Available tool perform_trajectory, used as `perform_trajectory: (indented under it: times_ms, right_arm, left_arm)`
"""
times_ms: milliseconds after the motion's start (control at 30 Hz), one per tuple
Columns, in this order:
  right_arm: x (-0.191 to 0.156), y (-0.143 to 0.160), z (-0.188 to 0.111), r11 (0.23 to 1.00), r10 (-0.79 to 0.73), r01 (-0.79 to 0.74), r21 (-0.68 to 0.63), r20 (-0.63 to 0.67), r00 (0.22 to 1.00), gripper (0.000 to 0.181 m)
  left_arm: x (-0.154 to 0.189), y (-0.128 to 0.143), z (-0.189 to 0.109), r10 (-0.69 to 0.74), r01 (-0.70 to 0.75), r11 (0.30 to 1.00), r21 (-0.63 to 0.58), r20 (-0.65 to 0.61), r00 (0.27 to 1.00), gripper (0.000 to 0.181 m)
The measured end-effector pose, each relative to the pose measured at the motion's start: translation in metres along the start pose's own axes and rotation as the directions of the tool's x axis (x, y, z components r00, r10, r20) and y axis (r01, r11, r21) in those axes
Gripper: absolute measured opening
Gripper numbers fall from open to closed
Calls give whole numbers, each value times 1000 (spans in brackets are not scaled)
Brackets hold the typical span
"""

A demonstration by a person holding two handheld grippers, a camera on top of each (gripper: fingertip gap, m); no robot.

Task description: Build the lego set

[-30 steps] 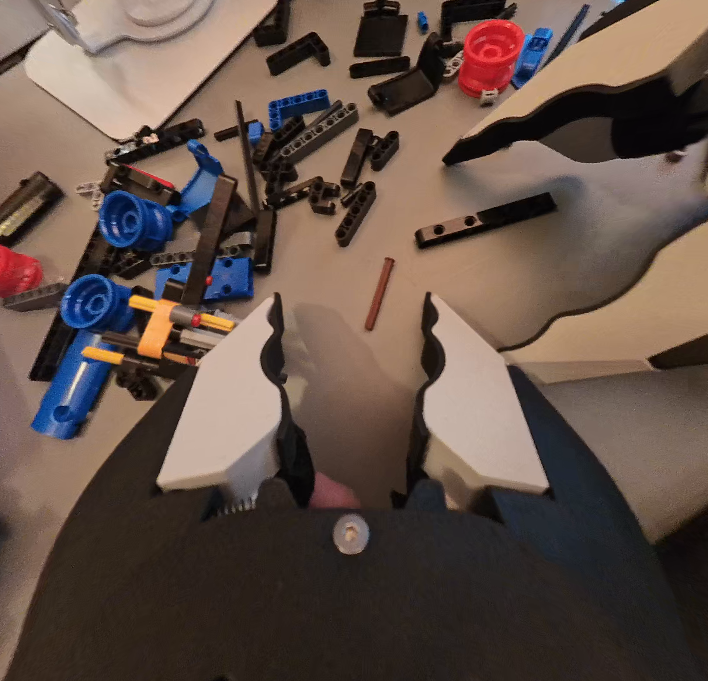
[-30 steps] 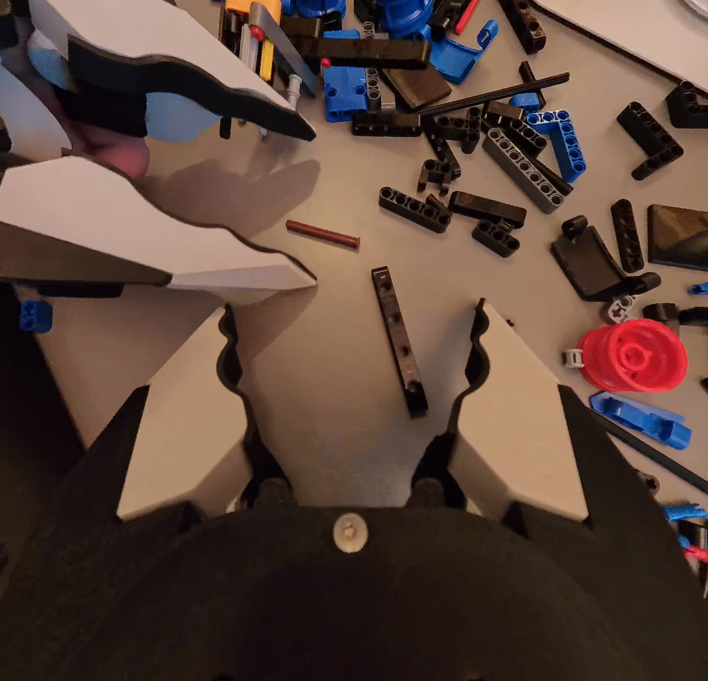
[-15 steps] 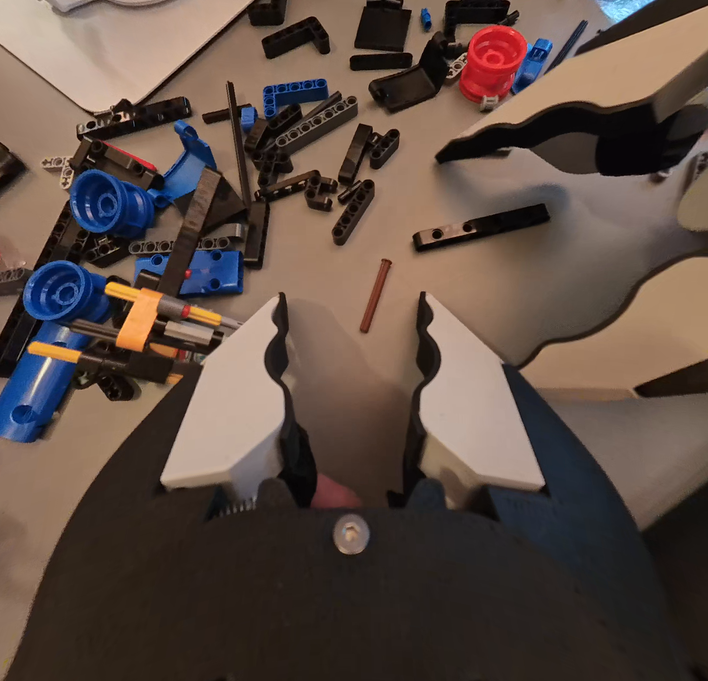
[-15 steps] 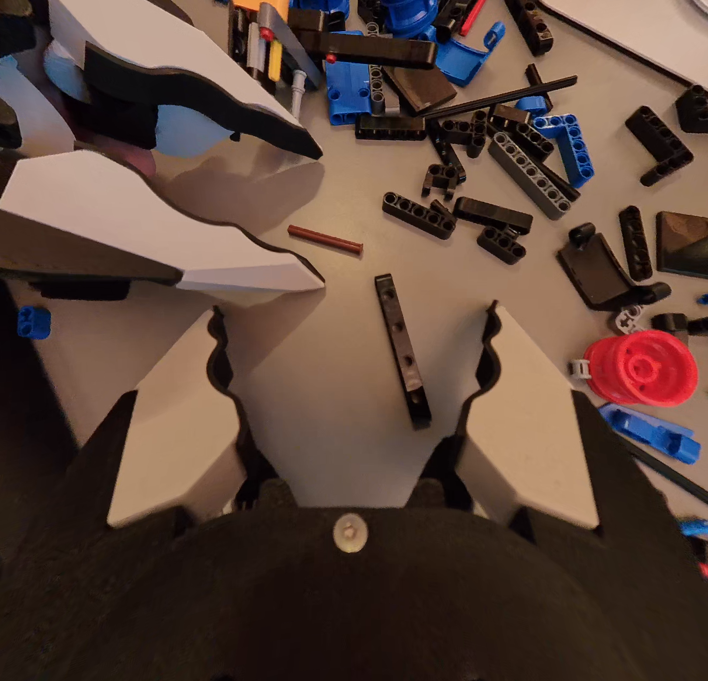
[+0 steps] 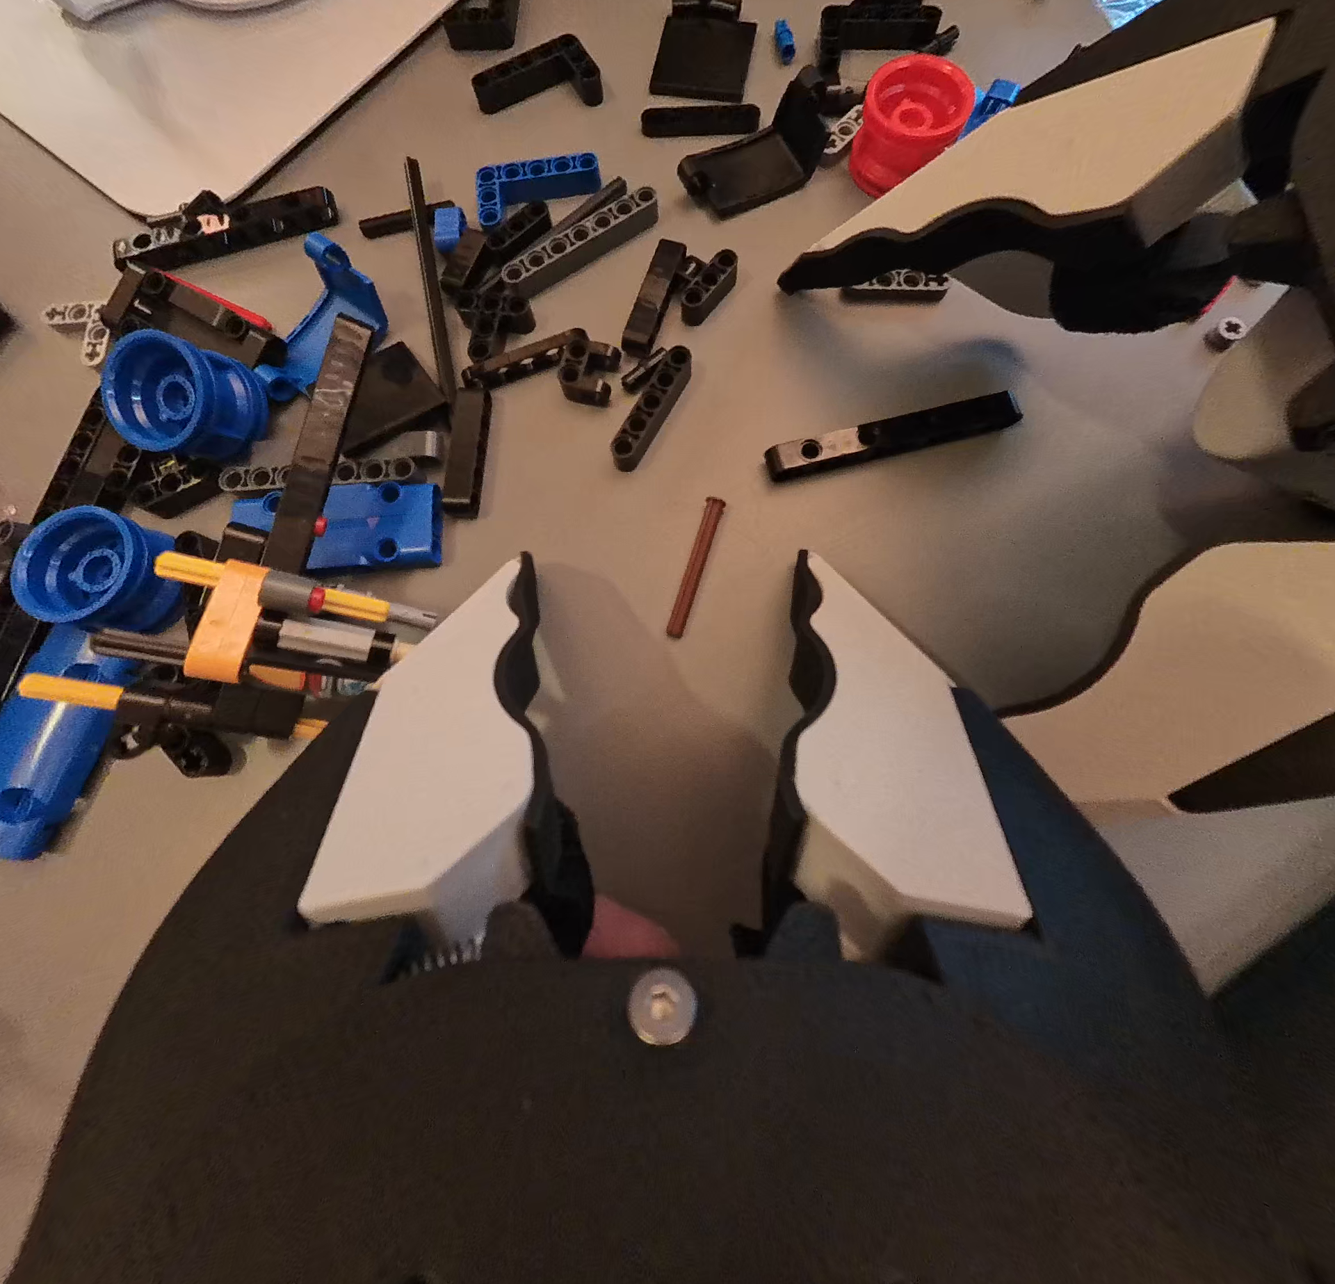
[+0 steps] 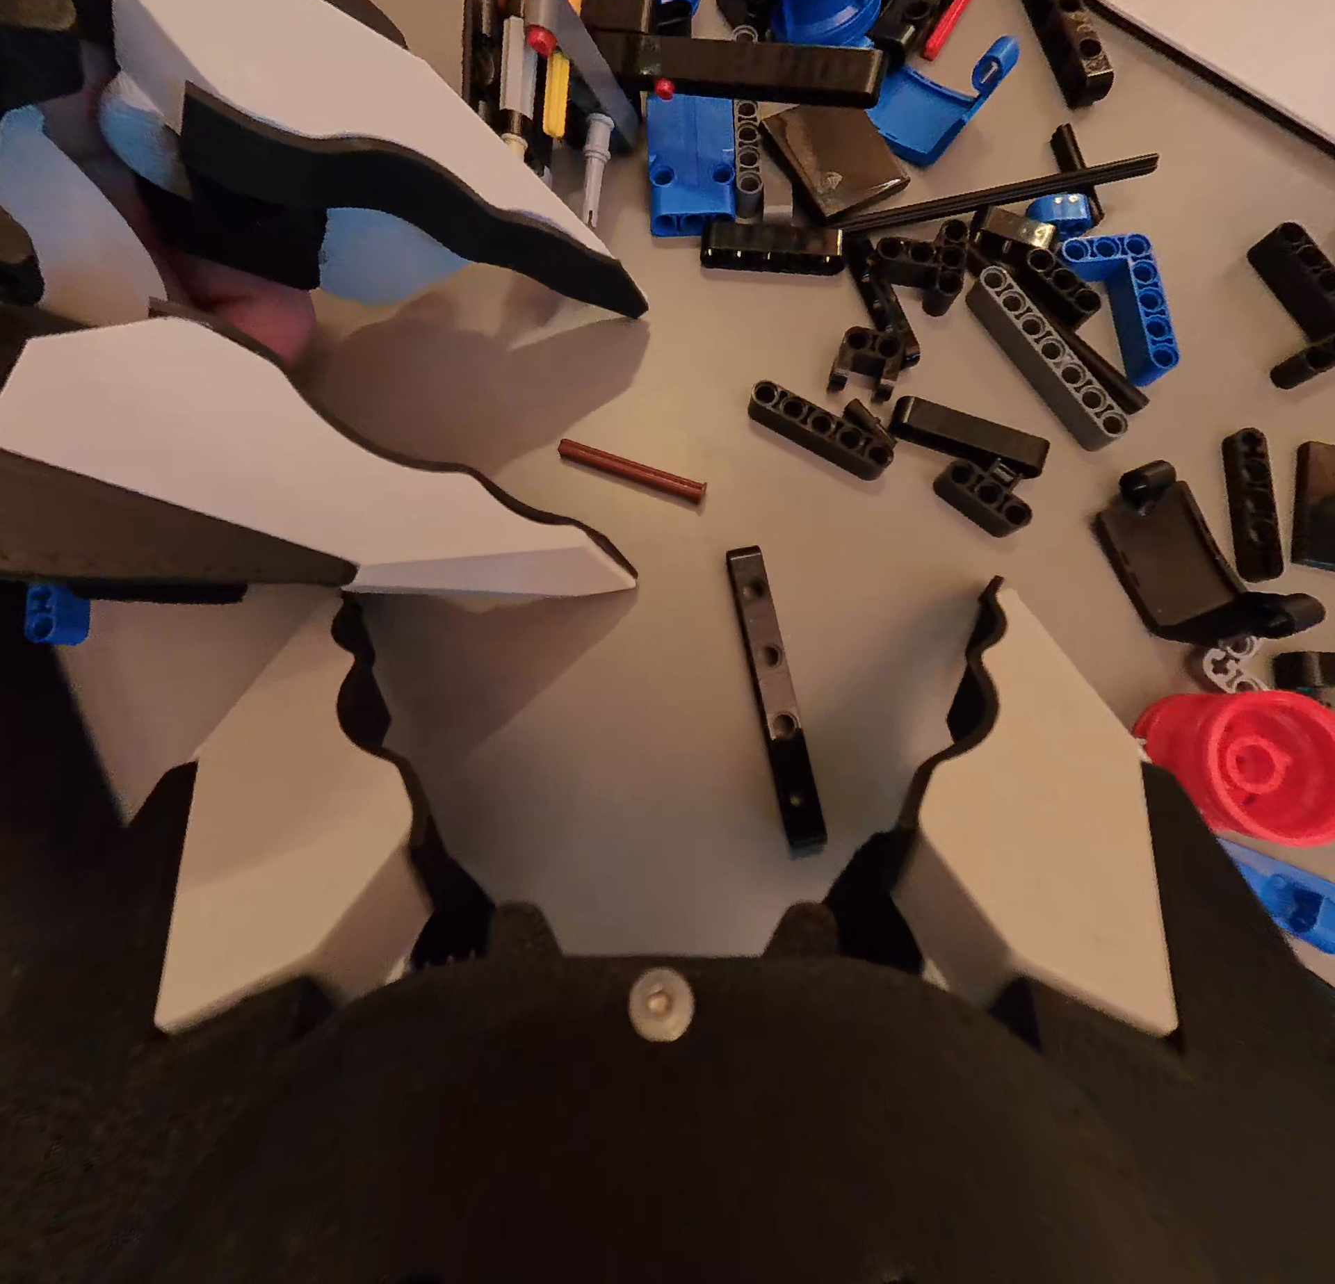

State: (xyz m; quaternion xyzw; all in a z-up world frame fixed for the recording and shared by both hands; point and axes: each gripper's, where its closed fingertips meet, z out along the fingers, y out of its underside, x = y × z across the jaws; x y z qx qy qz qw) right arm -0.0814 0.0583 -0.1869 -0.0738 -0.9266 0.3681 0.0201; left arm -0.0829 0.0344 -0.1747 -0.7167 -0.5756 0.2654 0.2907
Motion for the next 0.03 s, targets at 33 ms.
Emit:
perform_trajectory:
  times_ms: [33]
  right_arm:
    - [0, 0, 0, 1000, 0, 0, -3, -1, 1000, 155]
  left_arm:
    - [0, 0, 0, -3, 3, 1000, 0, 2, 1000, 70]
